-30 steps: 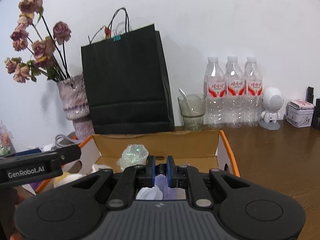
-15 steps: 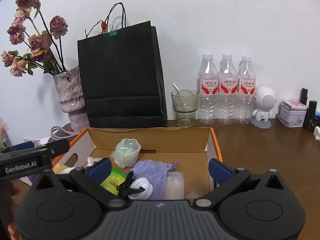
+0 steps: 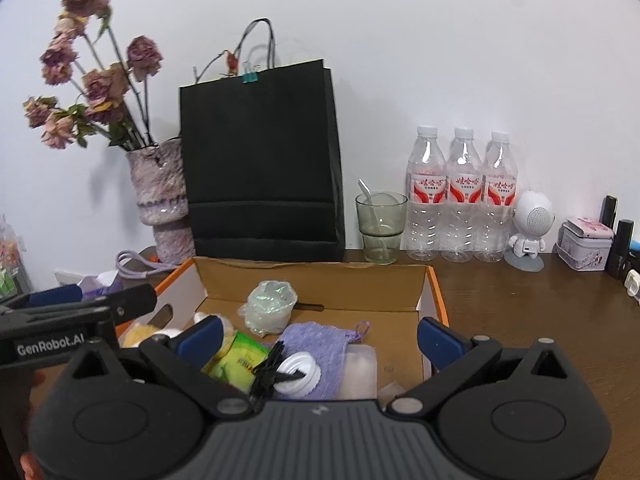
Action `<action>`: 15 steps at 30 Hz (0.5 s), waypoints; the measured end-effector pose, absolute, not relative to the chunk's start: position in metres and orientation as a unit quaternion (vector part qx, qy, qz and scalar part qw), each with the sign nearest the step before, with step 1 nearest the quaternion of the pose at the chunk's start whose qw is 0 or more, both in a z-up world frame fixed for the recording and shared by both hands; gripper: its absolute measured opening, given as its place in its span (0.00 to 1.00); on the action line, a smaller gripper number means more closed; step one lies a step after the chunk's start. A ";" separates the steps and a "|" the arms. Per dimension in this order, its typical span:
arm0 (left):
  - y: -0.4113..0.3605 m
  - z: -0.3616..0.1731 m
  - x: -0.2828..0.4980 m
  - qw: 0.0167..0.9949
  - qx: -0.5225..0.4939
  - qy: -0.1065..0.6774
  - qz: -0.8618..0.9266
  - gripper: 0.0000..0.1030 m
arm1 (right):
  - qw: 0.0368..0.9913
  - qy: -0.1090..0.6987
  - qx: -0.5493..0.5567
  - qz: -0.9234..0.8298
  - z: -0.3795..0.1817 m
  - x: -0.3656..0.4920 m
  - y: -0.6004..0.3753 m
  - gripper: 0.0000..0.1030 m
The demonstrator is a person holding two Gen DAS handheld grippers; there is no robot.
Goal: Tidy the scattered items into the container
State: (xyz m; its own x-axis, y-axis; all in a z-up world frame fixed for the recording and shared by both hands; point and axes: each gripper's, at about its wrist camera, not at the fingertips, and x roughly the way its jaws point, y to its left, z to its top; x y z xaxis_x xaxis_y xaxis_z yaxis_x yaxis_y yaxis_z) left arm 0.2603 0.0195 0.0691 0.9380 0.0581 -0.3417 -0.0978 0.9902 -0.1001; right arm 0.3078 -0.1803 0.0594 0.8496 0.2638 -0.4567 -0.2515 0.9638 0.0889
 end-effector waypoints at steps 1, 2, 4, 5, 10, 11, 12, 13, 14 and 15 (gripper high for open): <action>0.019 0.070 0.255 0.983 -0.056 0.170 0.038 1.00 | 0.962 0.237 0.008 0.135 0.060 0.303 -0.180 1.00; 0.018 0.071 0.248 0.984 -0.054 0.168 0.036 1.00 | 0.962 0.236 0.002 0.135 0.061 0.298 -0.180 1.00; 0.016 0.073 0.237 0.984 -0.052 0.166 0.031 1.00 | 0.963 0.234 -0.007 0.133 0.062 0.286 -0.181 1.00; 0.015 0.073 0.232 0.985 -0.052 0.165 0.027 1.00 | 0.964 0.232 -0.010 0.132 0.063 0.281 -0.182 1.00; 0.007 0.071 0.206 0.985 -0.048 0.164 0.000 1.00 | 0.966 0.221 -0.016 0.131 0.067 0.247 -0.187 1.00; 0.007 0.069 0.202 0.985 -0.049 0.164 -0.001 1.00 | 0.968 0.217 -0.015 0.129 0.066 0.240 -0.189 1.00; 0.007 0.067 0.198 0.985 -0.052 0.164 -0.002 1.00 | 0.968 0.215 -0.011 0.126 0.065 0.233 -0.191 1.00; 0.007 0.064 0.193 0.985 -0.056 0.165 -0.003 1.00 | 0.968 0.217 -0.006 0.124 0.064 0.228 -0.192 1.00; 0.007 0.061 0.190 0.984 -0.061 0.166 -0.004 1.00 | 0.968 0.220 -0.001 0.123 0.062 0.225 -0.193 1.00; 0.007 0.059 0.187 0.984 -0.065 0.168 -0.005 1.00 | 0.967 0.223 0.003 0.124 0.059 0.222 -0.194 1.00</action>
State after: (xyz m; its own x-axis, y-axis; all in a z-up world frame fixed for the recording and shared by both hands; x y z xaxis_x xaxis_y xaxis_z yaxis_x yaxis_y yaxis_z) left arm 0.1867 0.0066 0.0591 0.9434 -0.0307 -0.3303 -0.0129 0.9916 -0.1290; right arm 0.2216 -0.1941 0.0594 0.8698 0.2402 -0.4310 -0.2375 0.9695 0.0608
